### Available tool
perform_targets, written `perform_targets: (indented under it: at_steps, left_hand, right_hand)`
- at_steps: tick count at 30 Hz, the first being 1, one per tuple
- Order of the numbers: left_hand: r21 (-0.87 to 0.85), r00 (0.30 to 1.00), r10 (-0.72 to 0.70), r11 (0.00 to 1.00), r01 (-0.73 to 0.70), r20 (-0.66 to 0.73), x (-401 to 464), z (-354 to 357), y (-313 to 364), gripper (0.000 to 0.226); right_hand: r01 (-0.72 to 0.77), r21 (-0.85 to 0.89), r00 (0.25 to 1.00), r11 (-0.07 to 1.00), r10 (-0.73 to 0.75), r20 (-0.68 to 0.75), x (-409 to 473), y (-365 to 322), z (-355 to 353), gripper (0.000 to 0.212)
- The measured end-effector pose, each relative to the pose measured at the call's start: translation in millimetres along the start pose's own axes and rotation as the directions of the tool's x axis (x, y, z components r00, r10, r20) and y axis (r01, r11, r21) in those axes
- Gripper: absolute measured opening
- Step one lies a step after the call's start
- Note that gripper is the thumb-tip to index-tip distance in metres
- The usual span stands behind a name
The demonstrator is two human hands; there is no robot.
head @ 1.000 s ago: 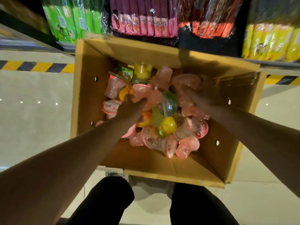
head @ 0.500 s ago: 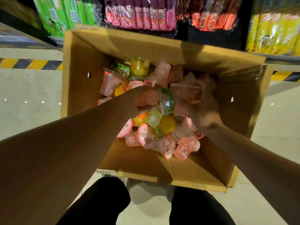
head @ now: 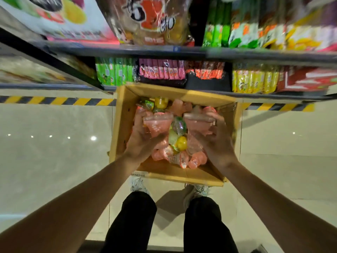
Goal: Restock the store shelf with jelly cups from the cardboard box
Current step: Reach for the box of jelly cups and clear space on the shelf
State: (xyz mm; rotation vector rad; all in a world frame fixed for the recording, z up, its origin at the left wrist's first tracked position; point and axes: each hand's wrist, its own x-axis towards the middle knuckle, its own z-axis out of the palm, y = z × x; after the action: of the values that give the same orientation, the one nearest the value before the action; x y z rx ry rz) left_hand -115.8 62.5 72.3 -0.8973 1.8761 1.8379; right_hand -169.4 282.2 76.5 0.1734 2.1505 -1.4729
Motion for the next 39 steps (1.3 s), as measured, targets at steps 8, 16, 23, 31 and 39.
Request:
perform_targets:
  at_steps: [8, 16, 23, 31, 39]
  left_hand:
    - [0.044, 0.945, 0.325, 0.944, -0.326, 0.03, -170, -36, 185, 0.067]
    - [0.149, 0.822, 0.566, 0.81, -0.567, 0.054, -317, -36, 327, 0.063]
    - [0.11, 0.743, 0.669, 0.737, -0.667, 0.025, -386, -7, 411, 0.066]
    - [0.076, 0.604, 0.797, 0.602, -0.795, -0.003, -413, 17, 503, 0.064]
    - [0.066, 0.396, 0.915, 0.392, -0.918, 0.076, -403, 20, 611, 0.066]
  right_hand:
    - [0.127, 0.119, 0.991, 0.985, -0.123, -0.046, -137, -187, -67, 0.061]
    - [0.368, 0.137, 0.929, 0.92, -0.358, -0.095, -245, -332, -146, 0.057]
    - [0.532, 0.094, 0.841, 0.842, -0.512, -0.176, -283, -414, -209, 0.054]
    - [0.691, 0.021, 0.716, 0.723, -0.68, -0.161, -292, -506, -274, 0.057]
    - [0.791, -0.043, 0.584, 0.61, -0.775, -0.242, -276, -594, -303, 0.059]
